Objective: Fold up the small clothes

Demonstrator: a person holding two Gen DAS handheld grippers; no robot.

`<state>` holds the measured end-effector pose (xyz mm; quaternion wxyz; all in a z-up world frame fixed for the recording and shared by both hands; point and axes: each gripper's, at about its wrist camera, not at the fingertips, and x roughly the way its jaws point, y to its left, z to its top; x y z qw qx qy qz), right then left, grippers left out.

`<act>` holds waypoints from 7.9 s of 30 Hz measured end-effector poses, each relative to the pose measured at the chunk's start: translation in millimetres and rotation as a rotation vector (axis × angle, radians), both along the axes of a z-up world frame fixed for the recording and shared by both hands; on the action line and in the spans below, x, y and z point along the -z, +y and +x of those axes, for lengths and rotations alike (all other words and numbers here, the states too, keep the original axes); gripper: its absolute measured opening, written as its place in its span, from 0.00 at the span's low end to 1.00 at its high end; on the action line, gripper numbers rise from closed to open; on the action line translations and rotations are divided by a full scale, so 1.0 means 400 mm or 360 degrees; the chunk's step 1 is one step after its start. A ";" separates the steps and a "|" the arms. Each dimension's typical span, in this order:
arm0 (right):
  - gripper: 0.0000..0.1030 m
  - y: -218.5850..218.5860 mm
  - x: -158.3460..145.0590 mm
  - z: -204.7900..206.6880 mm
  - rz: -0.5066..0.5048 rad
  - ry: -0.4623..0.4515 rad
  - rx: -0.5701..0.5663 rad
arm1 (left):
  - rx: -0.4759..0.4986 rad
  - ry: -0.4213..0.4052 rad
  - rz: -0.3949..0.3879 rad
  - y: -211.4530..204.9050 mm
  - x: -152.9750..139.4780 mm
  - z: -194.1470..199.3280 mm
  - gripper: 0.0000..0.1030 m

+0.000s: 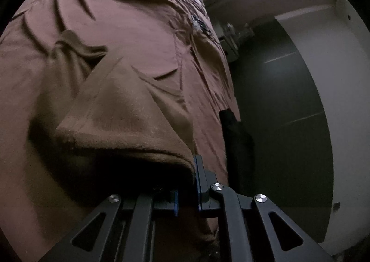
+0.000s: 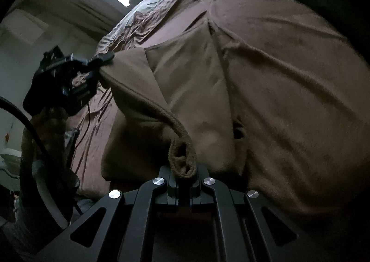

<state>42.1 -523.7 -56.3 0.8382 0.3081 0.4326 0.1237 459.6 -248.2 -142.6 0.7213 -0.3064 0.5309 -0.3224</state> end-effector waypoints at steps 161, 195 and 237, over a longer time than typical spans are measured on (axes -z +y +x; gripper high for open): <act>0.47 -0.042 0.068 0.482 0.0050 0.0098 -0.0115 | -0.0032 0.0055 0.0292 0.253 0.195 0.224 0.38; 0.13 0.091 -0.204 0.263 -0.0330 -0.0231 -0.0112 | -0.0163 -0.0366 0.0174 0.319 -0.153 0.044 0.06; 0.13 0.250 -0.465 -0.282 -0.0506 -0.0827 -0.0168 | -0.0381 -0.0917 -0.0049 0.634 -0.636 -0.550 0.06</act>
